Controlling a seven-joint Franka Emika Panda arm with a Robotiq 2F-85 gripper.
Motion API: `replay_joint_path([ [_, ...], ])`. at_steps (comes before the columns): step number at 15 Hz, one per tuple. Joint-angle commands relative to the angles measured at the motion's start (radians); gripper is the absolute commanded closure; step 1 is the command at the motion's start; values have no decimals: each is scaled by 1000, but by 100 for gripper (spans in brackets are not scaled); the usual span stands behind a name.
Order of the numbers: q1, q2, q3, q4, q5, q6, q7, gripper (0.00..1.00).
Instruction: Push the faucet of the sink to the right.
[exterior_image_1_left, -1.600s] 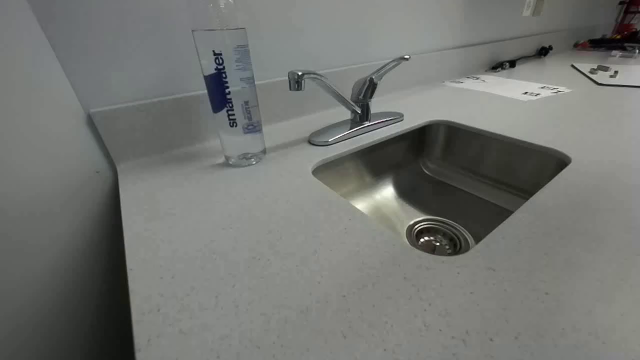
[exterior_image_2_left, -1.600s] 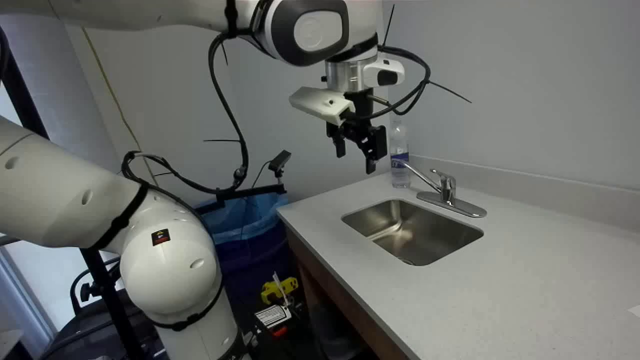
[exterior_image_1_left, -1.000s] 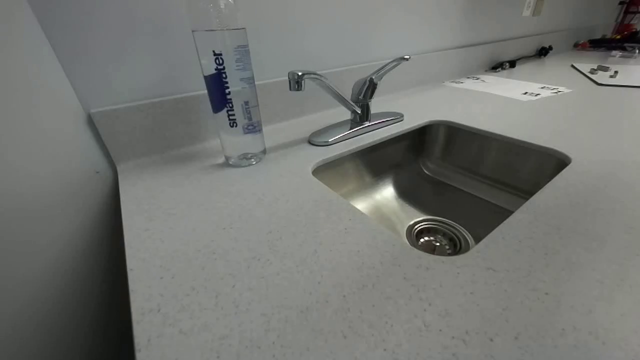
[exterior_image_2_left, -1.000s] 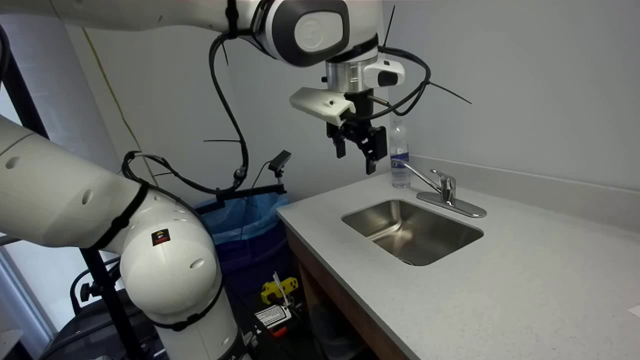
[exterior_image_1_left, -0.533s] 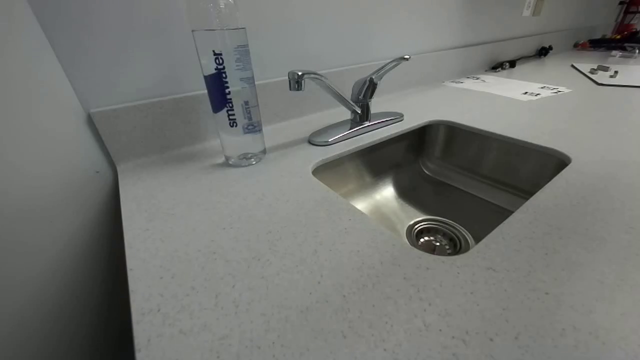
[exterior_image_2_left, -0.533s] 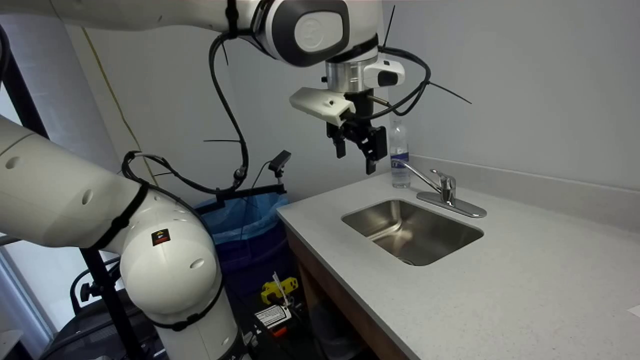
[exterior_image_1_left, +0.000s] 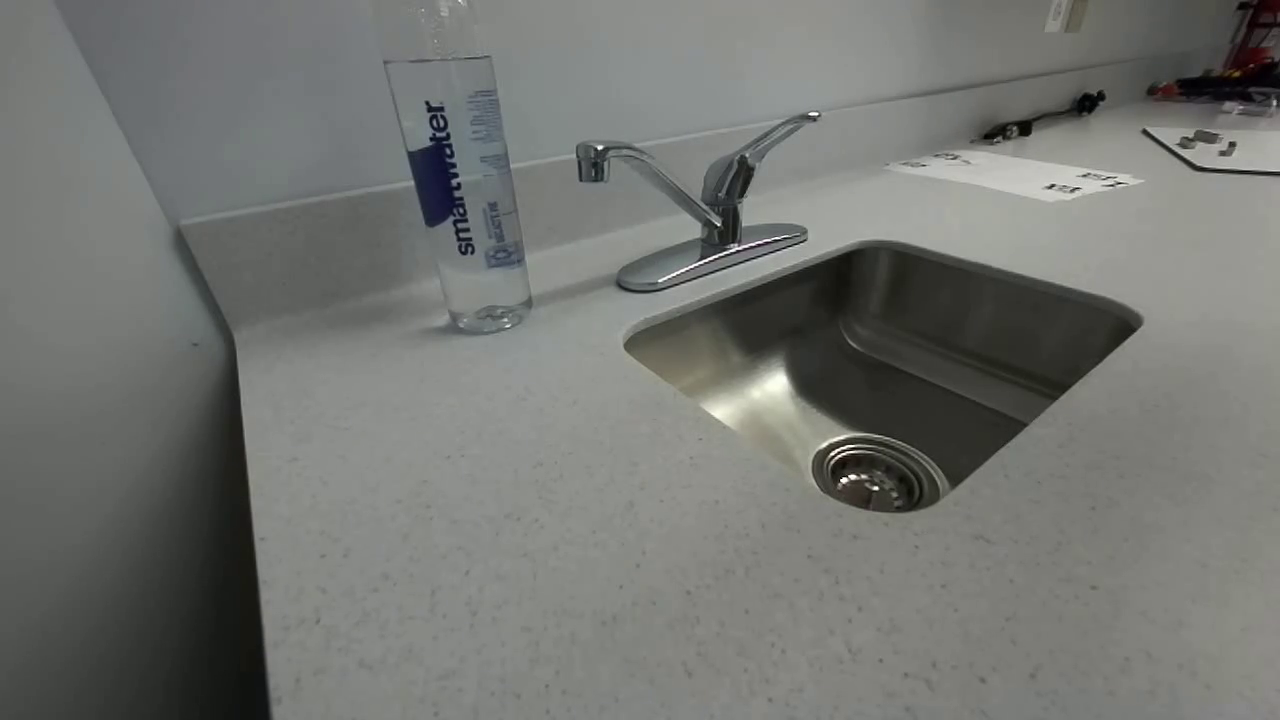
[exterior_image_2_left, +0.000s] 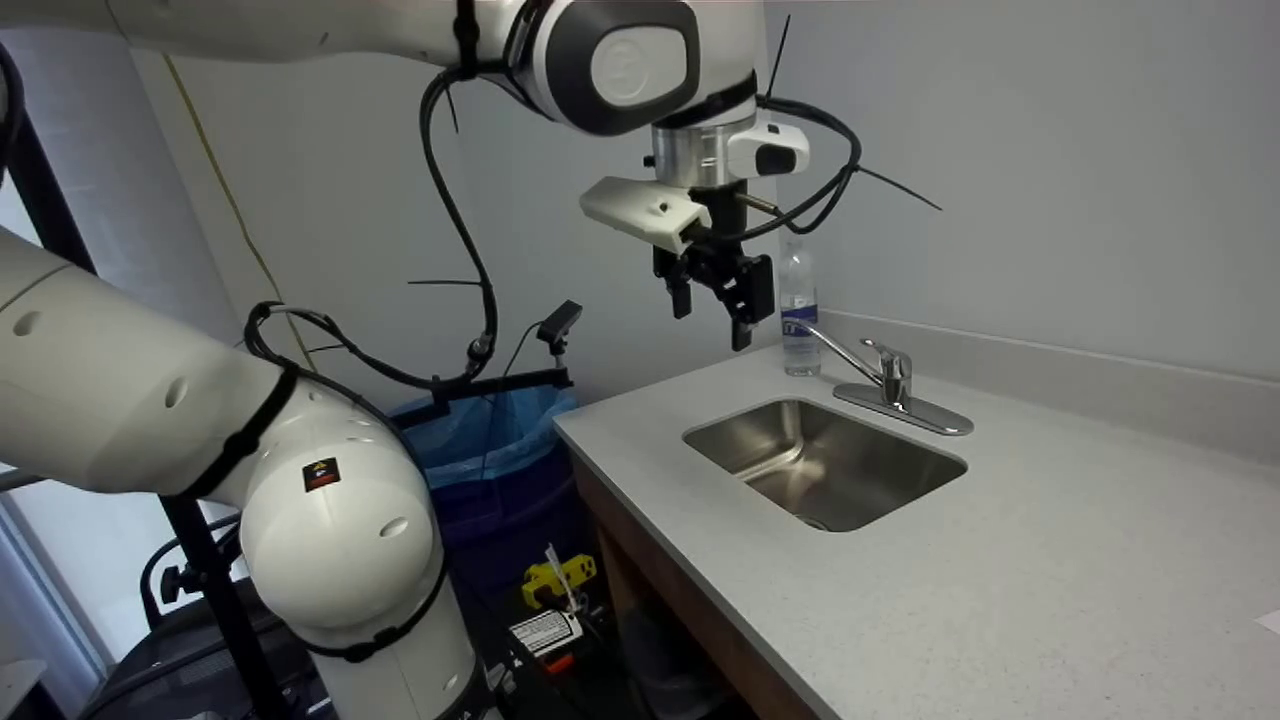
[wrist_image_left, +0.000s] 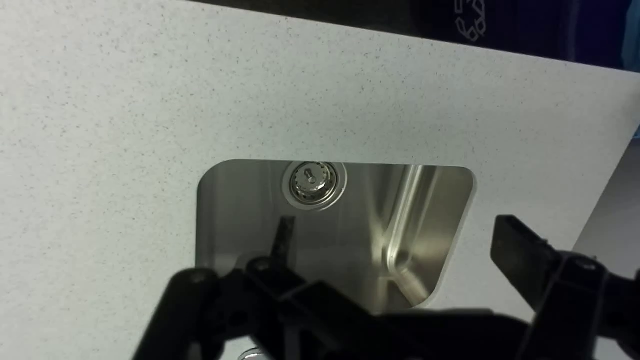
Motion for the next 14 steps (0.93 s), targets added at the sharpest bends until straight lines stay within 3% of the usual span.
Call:
replay_joint_path([
  [1, -3, 78, 32, 22, 2, 31, -11, 0],
  [4, 15, 188, 70, 51, 7, 71, -1, 0],
  [14, 35, 560, 190, 312, -11, 184, 13, 0],
])
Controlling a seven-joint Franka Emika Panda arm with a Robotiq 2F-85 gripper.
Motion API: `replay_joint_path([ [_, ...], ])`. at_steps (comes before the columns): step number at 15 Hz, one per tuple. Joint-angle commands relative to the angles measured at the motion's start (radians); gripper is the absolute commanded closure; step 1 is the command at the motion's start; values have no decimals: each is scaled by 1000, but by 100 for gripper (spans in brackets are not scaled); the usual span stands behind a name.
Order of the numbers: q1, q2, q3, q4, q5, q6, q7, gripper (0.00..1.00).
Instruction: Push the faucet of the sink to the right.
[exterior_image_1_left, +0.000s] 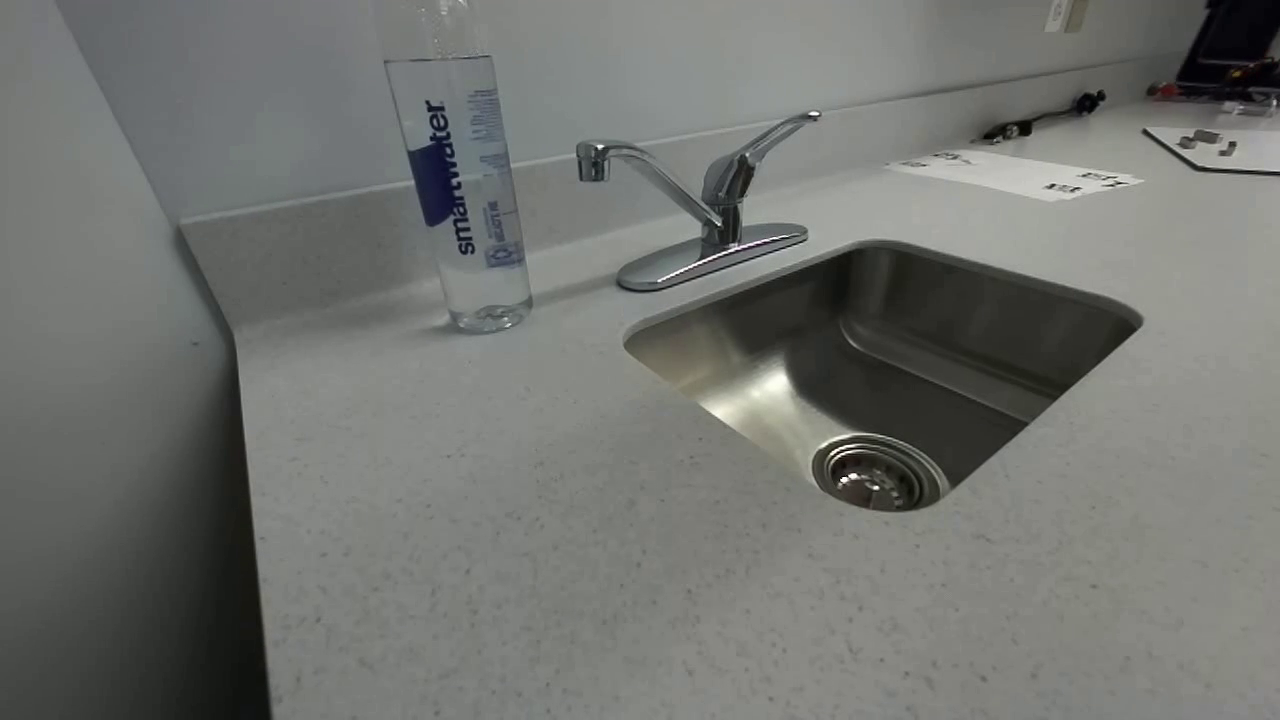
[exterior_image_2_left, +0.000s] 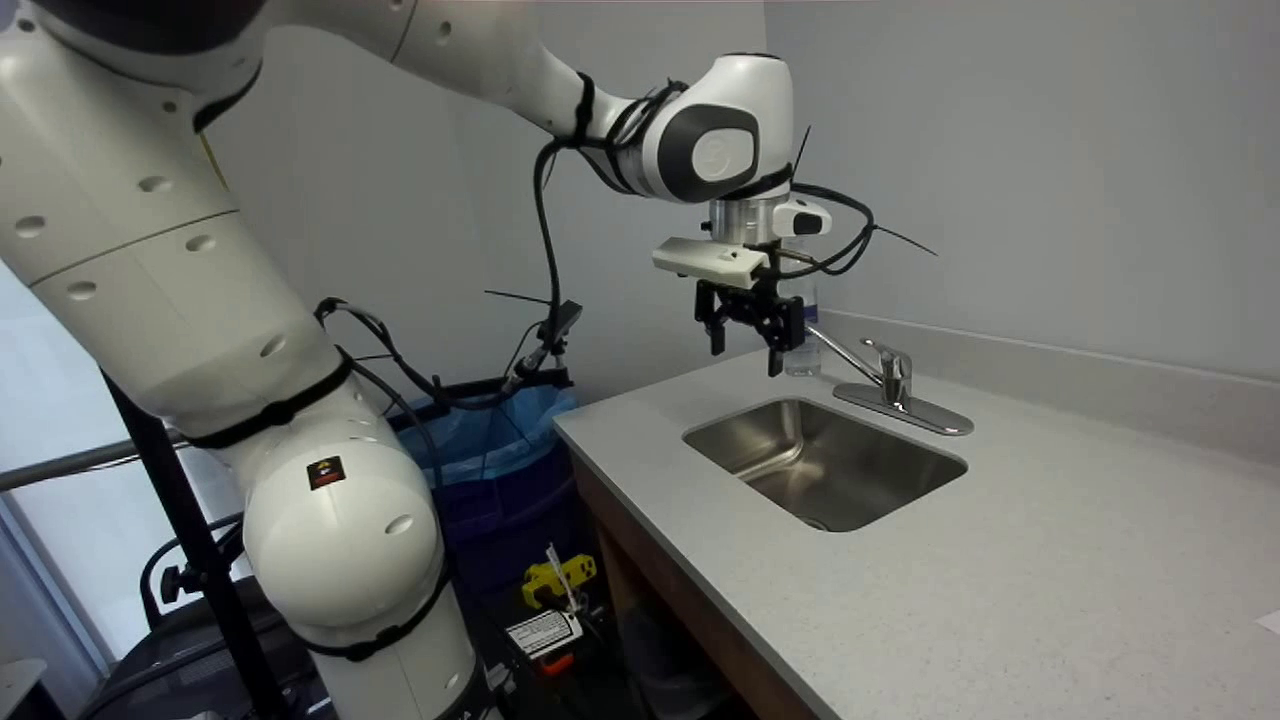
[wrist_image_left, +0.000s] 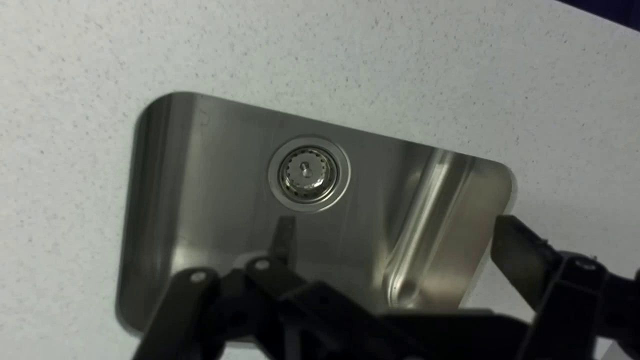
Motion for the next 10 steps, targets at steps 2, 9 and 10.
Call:
replay_joint_path([
  [2, 12, 172, 42, 173, -17, 24, 16, 0],
  [9, 5, 280, 74, 290, -87, 74, 16, 0],
  [10, 0, 244, 70, 245, -63, 57, 4, 0],
])
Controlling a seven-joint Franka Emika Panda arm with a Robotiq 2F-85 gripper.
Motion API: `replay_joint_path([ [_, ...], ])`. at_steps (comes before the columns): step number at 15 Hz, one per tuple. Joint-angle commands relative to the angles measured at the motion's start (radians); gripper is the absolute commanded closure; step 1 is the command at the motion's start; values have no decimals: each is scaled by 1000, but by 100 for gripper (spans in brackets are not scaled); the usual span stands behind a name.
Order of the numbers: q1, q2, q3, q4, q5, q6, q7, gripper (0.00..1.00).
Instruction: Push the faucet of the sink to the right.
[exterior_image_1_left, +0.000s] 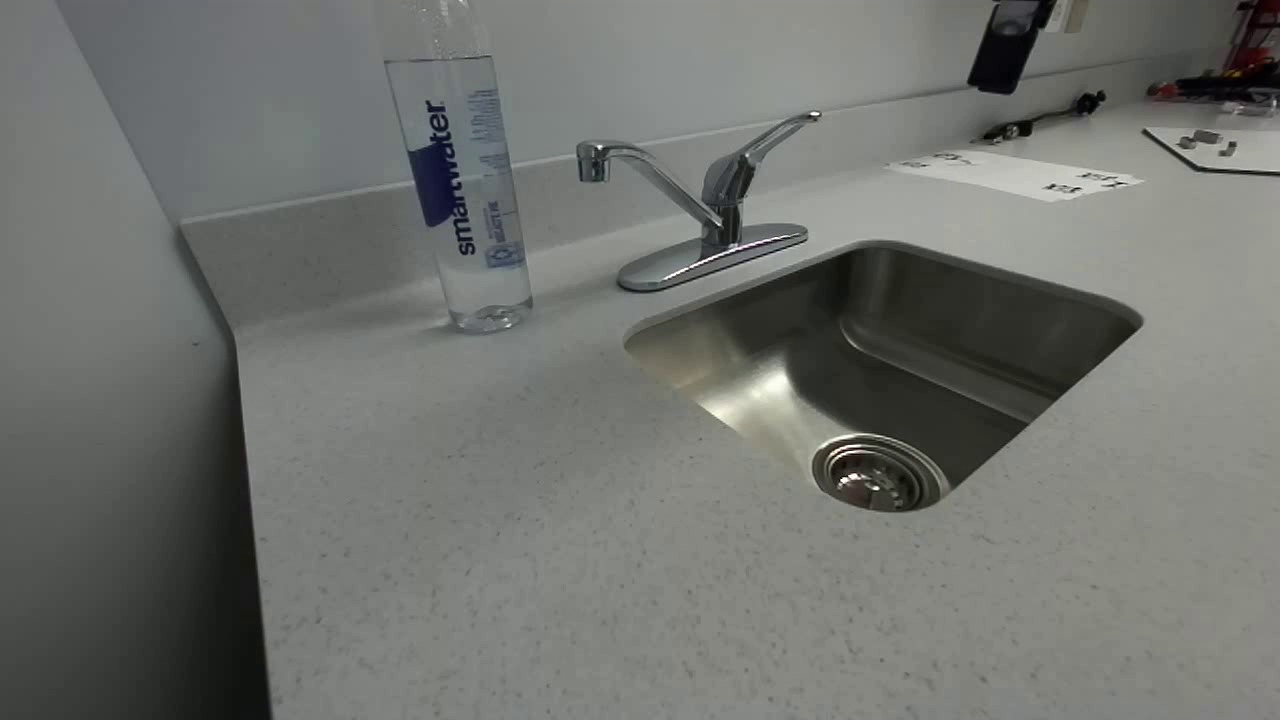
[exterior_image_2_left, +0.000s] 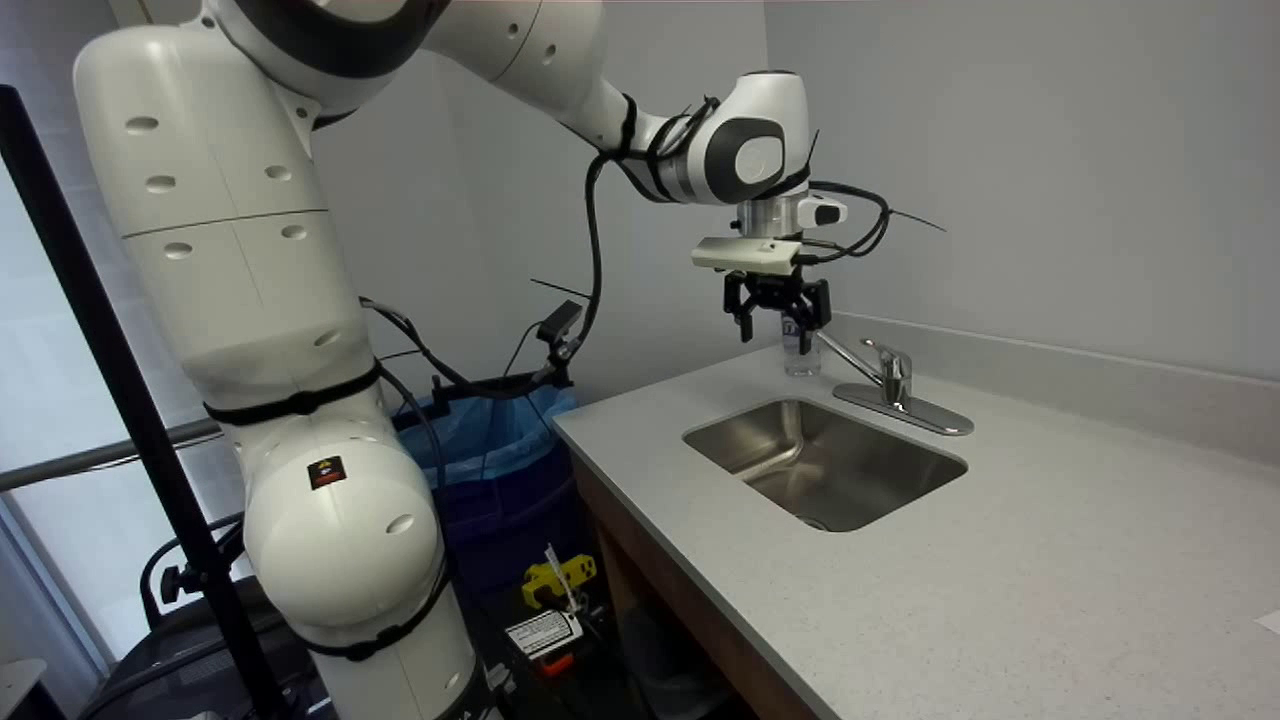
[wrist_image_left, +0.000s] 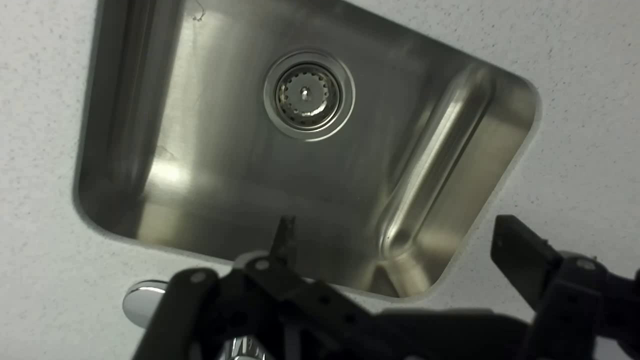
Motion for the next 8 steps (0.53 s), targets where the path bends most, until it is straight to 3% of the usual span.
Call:
replay_joint_path([
  [1, -3, 10, 5, 11, -7, 4, 1, 0],
  [8, -4, 22, 6, 27, -13, 5, 1, 0],
])
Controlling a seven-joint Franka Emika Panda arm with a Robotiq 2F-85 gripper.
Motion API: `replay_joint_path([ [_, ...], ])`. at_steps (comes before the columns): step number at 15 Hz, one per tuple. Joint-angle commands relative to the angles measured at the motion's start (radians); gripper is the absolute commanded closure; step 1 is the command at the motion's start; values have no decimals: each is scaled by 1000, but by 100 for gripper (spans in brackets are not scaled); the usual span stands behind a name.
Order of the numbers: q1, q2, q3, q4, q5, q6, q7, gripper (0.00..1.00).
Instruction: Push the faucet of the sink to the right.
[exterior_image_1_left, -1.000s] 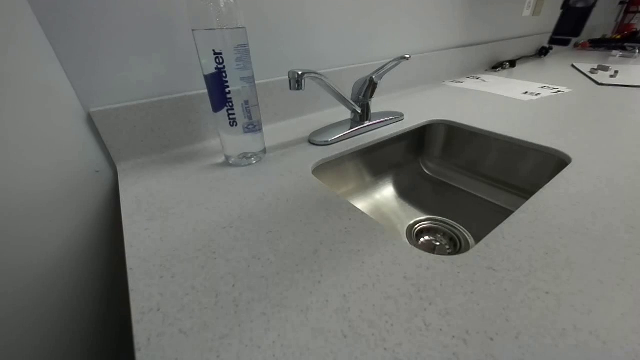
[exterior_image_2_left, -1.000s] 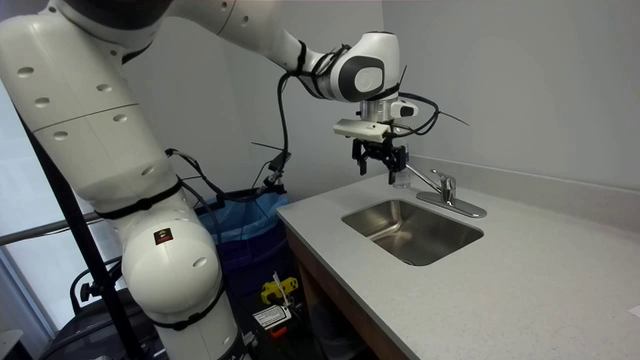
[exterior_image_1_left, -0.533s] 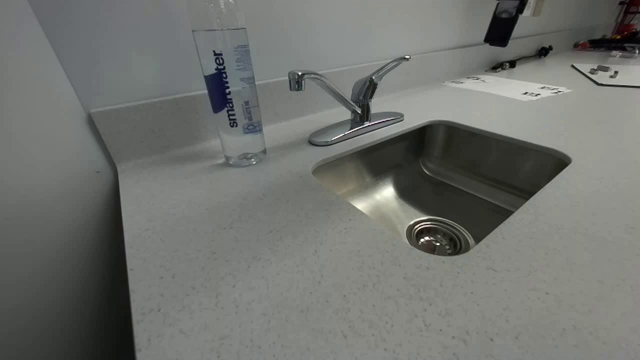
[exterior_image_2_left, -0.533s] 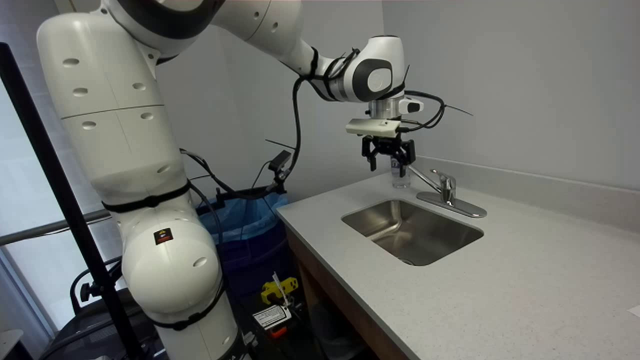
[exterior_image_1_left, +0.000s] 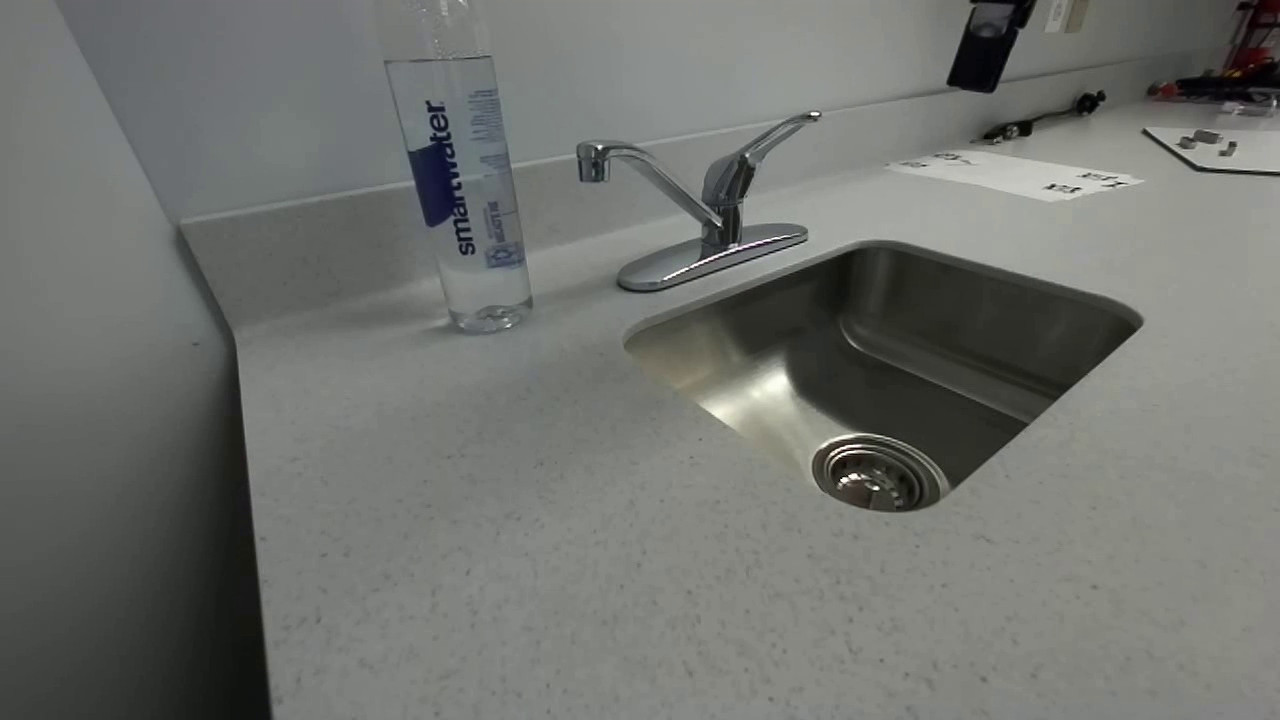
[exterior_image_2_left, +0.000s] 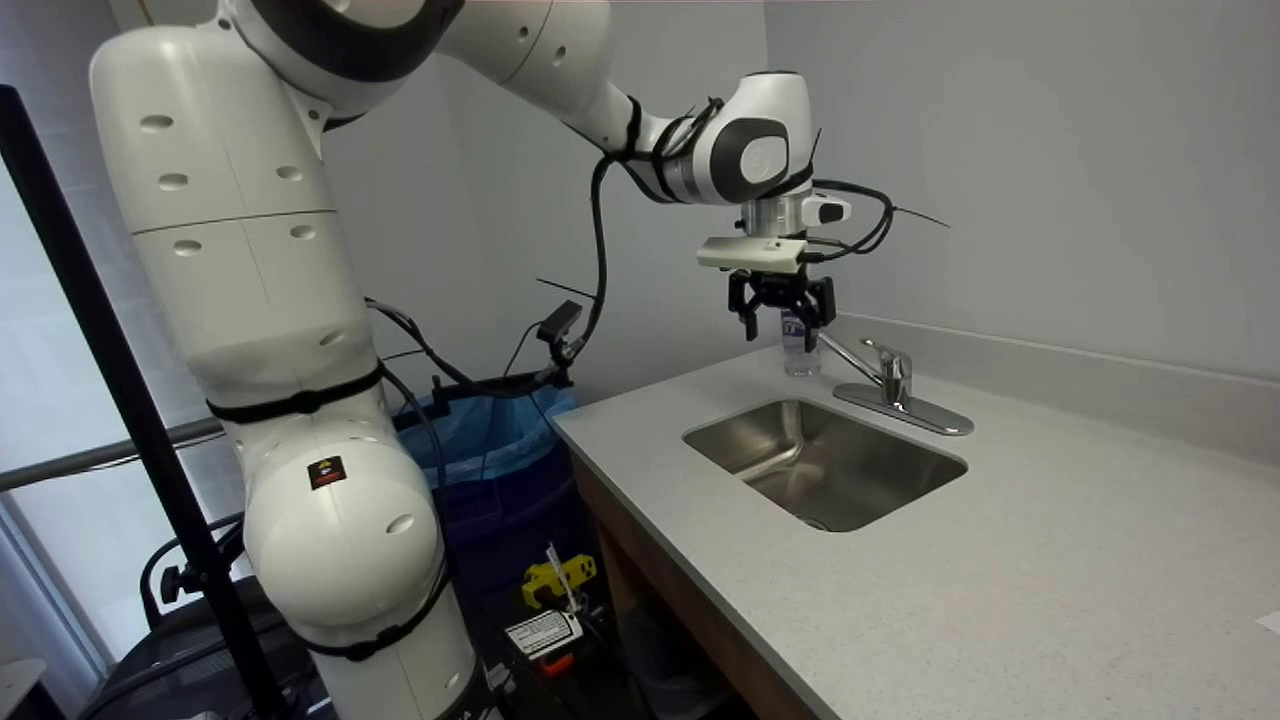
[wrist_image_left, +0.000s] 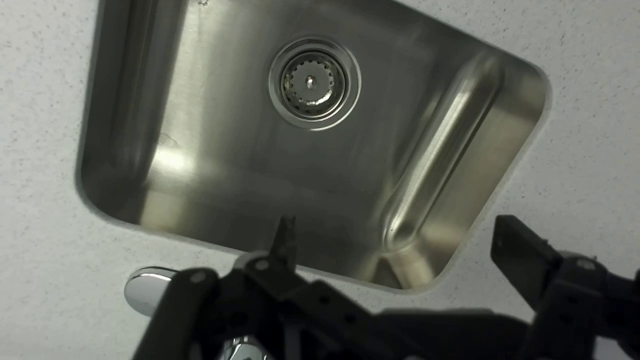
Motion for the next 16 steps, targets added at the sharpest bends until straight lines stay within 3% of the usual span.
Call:
replay_joint_path([
  [1, -4, 0, 4, 2, -1, -2, 1, 0],
  [9, 9, 83, 27, 49, 31, 36, -18, 0],
  [16, 33, 293, 90, 216, 33, 221, -12, 0],
])
